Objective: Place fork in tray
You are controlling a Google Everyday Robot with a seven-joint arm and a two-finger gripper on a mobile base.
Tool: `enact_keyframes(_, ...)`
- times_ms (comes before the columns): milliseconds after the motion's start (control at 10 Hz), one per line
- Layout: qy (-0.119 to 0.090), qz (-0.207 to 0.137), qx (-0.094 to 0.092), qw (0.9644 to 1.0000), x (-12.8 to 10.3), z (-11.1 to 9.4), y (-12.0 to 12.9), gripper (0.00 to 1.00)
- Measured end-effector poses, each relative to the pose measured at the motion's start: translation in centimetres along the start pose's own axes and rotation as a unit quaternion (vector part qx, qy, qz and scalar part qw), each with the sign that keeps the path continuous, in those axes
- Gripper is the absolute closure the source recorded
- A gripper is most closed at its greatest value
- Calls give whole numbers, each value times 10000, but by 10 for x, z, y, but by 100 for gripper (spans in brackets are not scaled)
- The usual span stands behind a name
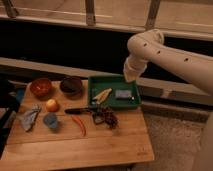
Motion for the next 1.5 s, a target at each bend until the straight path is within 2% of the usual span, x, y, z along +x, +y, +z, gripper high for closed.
enact_keyframes(100,57,-77,-252,9996,1,8,11,97)
enact_keyframes(200,150,-138,-455,9988,5,18,21,89)
enact_keyframes(500,455,-330,-776,9954,15,48,48,60)
enact_keyframes(600,556,-370,-826,9943,20,55,53,54)
enact_keyframes(800,724,-455,-800,9931,25,69,62,53)
enact_keyframes(1000,900,-427,-472,9939,26,85,62,51)
enact_keyframes(1100,1024,-416,-306,9934,25,100,62,42)
enact_keyframes(1200,1088,-399,-270,9929,23,108,65,35)
enact_keyframes(1300,1156,-396,-275,9921,21,115,68,32)
enact_keyframes(1400,1187,-429,-399,9912,20,119,73,32)
enact_keyframes(1500,1198,-441,-424,9909,20,119,72,32)
